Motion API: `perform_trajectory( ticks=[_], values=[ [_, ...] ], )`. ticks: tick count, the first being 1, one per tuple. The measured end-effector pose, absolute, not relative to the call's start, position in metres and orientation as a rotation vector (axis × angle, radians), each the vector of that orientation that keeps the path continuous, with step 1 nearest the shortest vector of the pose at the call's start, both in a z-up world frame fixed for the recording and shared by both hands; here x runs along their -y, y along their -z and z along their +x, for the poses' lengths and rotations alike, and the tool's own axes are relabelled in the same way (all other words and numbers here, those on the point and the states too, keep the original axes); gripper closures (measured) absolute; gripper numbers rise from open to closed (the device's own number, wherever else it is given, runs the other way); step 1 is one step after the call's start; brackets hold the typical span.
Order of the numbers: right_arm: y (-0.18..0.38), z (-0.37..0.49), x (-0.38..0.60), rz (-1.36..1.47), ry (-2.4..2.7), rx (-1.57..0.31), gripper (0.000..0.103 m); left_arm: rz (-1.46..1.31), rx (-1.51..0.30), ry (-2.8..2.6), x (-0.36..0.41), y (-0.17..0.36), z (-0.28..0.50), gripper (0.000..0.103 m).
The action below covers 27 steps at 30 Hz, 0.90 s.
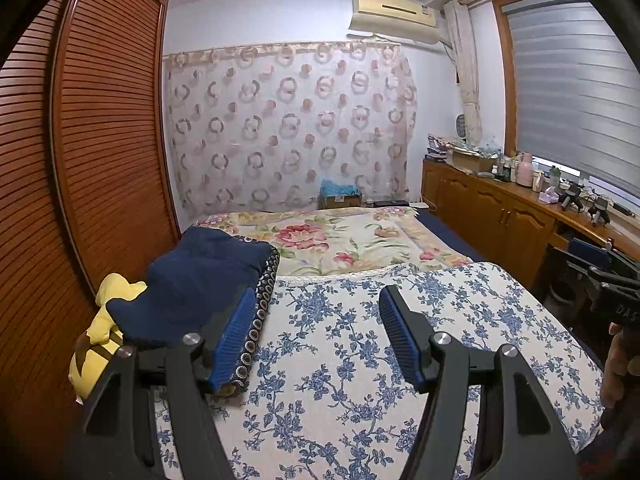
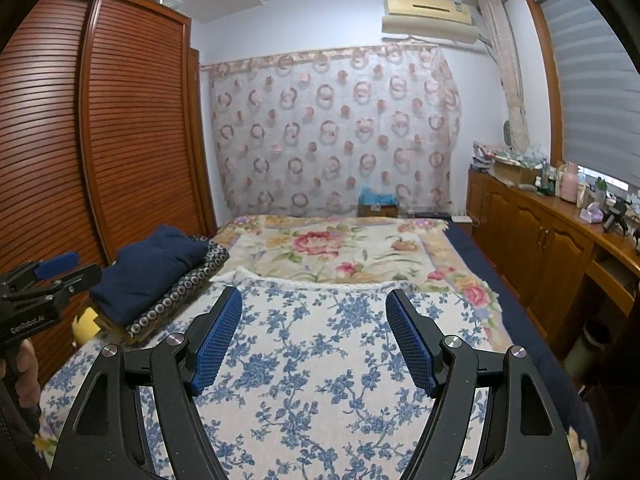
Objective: Fold small clothes
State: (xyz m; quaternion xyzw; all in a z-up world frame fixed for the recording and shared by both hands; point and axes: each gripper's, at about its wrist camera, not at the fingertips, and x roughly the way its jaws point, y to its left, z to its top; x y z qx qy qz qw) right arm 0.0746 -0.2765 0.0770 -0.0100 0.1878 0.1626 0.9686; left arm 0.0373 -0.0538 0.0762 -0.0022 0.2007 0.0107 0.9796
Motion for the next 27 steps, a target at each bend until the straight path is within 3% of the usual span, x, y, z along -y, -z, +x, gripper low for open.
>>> perform_trajectory(
  ticks=[27],
  values=[
    [-0.0746,0.0738,0.2764,-0.018,-0.329,-0.383,0.026,-0.012,-0.398,-0.027,0.0533,-0.0730,0.0348,0.038]
  ],
)
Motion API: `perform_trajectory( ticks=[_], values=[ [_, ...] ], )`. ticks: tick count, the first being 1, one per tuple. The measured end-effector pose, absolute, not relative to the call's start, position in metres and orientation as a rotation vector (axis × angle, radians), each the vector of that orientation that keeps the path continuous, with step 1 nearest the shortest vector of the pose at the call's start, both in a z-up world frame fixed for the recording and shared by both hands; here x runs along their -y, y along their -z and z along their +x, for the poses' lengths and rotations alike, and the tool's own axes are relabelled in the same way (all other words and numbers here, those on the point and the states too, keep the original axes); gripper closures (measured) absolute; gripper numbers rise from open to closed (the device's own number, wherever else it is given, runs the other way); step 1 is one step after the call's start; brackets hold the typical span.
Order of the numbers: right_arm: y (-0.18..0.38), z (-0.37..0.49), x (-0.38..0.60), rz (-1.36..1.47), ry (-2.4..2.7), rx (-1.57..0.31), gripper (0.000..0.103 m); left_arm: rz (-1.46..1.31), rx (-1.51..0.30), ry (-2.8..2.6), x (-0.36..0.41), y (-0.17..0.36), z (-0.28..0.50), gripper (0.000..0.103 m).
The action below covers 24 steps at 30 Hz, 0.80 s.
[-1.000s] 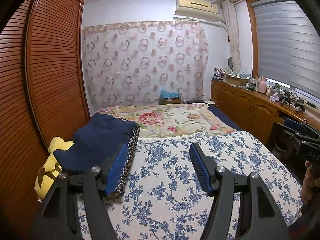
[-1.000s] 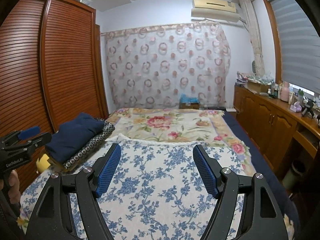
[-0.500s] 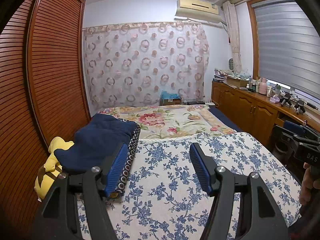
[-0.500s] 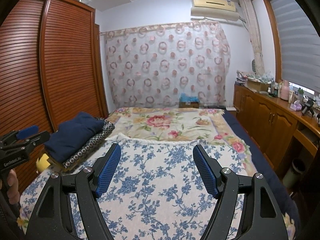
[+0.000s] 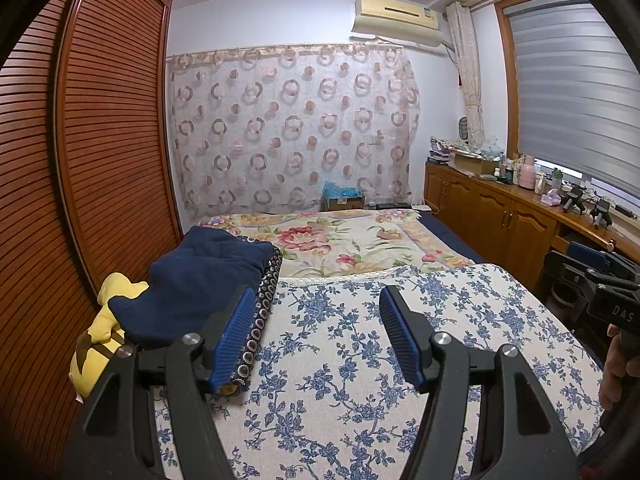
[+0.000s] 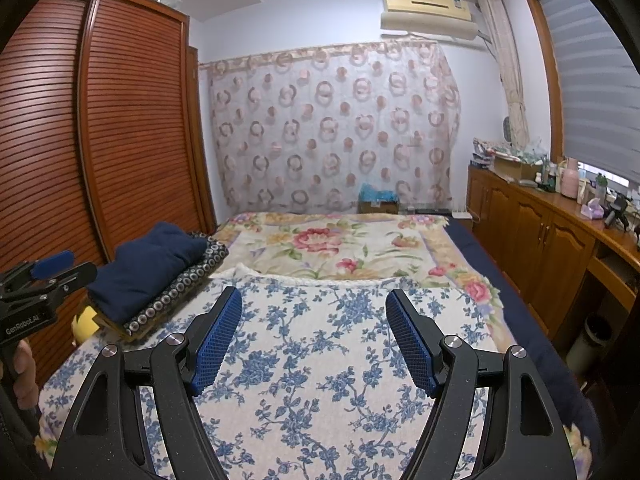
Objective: Fold small clothes
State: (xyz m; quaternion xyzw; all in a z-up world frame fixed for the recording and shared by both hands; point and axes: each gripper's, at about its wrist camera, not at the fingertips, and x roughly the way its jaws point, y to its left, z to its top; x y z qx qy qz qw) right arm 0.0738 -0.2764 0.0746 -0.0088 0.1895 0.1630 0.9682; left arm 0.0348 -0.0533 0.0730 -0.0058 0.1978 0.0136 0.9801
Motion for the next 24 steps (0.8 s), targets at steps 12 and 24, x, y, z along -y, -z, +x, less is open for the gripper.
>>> perform_trajectory(
  ticks=[12,24],
  values=[
    [-0.0752,0.0736,0.2760,-0.017,-0.329,-0.384,0.026,-0.010,-0.398,-0.027,0.0528,-0.0725,0.0350,0.038],
    [-0.0761,0.0736,0.2770,-0.018,-0.329,-0.383,0.026,-0.010,-0.397,-0.026,0.0525,-0.0723,0.0349,0.038]
  ],
)
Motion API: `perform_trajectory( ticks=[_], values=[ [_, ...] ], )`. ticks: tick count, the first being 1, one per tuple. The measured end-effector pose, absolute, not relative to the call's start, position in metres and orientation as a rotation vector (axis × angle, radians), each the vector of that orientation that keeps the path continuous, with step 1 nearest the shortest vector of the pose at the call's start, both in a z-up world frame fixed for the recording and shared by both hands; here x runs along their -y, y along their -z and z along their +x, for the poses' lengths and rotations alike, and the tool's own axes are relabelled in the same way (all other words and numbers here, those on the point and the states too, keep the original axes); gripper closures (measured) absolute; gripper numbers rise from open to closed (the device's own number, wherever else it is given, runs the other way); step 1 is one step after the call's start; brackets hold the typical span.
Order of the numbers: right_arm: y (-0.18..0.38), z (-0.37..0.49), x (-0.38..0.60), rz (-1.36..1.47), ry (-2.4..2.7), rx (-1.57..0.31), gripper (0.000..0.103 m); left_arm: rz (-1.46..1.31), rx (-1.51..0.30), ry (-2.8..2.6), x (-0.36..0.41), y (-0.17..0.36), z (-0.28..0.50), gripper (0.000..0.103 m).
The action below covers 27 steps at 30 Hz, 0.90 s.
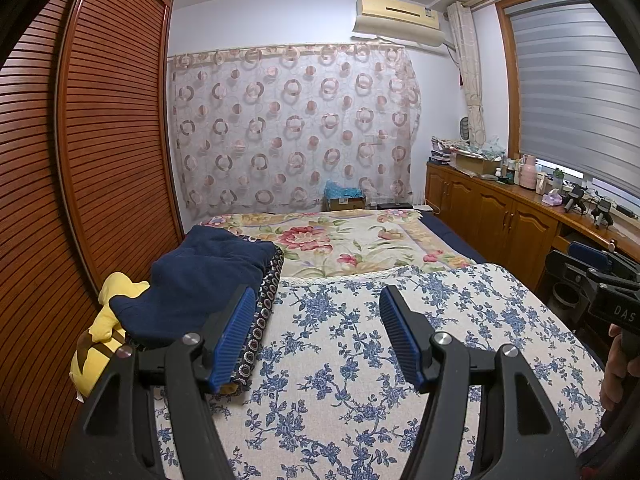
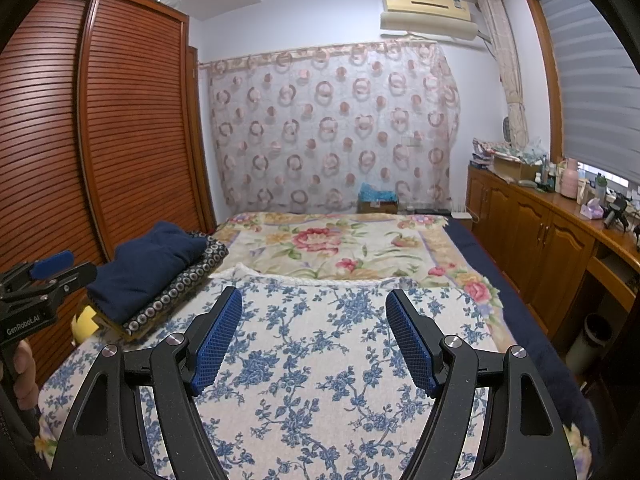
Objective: Fold small clothes
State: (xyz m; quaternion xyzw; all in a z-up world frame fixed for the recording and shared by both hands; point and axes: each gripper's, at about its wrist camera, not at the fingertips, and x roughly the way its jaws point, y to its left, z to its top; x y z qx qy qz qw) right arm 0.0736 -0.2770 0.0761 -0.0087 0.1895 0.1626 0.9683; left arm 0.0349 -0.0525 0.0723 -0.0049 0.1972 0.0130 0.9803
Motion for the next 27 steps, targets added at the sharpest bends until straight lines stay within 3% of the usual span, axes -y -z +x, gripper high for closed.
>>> perform_trajectory(
  ticks=[27],
  values=[
    [-0.0734,0.0724,0.2771,-0.017,-0.331,-0.386,0.026,-0.010,-0.397,-0.027,0.0532,-0.0713,0.0346,0.038]
  ],
)
